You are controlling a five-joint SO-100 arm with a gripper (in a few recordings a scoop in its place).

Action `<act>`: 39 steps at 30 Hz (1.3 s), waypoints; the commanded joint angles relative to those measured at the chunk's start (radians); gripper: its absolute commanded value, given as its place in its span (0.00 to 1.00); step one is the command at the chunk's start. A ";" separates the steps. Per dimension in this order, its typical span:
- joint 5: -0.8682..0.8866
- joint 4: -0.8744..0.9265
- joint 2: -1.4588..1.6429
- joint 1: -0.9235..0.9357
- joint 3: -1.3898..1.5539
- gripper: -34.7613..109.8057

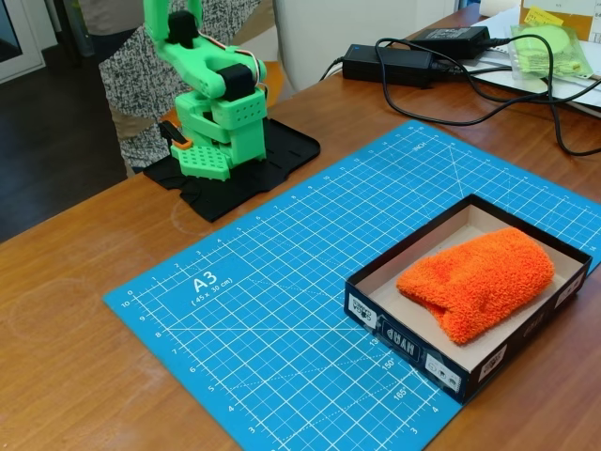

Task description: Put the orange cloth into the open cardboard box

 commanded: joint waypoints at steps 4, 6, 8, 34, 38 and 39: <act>0.005 -0.005 0.048 0.015 0.021 0.24; 0.015 -0.006 0.048 0.029 0.011 0.24; 0.025 -0.023 0.048 0.041 0.009 0.24; -0.129 -0.437 0.044 0.002 0.945 0.24; -0.117 -0.445 0.044 -0.034 1.074 0.24; -0.112 -0.449 0.044 -0.046 1.106 0.24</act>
